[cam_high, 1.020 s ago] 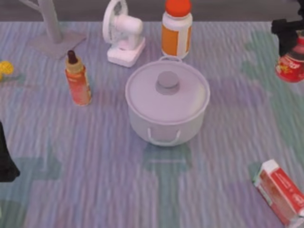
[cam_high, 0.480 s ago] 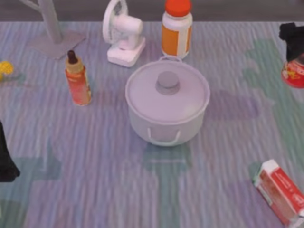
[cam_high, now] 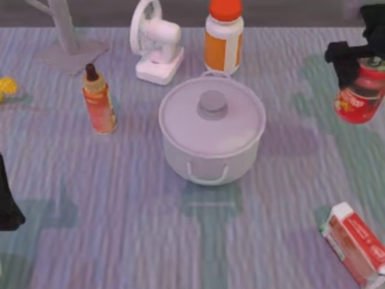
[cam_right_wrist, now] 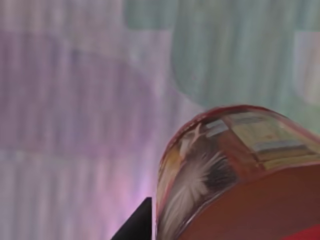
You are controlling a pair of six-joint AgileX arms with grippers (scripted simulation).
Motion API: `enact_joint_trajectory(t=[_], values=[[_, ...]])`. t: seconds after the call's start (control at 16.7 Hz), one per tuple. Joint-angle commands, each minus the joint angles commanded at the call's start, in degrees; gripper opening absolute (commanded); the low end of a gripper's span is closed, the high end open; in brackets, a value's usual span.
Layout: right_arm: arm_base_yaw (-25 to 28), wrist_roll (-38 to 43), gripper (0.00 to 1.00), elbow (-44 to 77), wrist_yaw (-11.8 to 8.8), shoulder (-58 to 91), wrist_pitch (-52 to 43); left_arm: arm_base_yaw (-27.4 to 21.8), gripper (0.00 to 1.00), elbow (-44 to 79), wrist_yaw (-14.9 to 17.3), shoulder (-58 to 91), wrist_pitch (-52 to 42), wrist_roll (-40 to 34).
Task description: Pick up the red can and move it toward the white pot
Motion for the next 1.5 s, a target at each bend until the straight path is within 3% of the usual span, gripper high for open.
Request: enact_joint_trajectory(t=[0.24, 0.42, 1.38, 1.5], values=[[6.2, 11.8, 0.00, -8.3, 2.5, -2.1, 5.9, 0.0, 1.00, 0.0, 0.0, 0.0, 0.0, 0.0], [9.2, 16.2, 0.00, -12.1, 3.7, -3.3, 8.7, 0.0, 1.00, 0.0, 0.0, 0.0, 0.0, 0.0], [9.2, 16.4, 0.00, -18.2, 3.8, 0.4, 18.6, 0.0, 1.00, 0.0, 0.0, 0.0, 0.0, 0.0], [9.2, 16.4, 0.15, -18.2, 3.8, 0.4, 18.6, 0.0, 1.00, 0.0, 0.0, 0.0, 0.0, 0.0]])
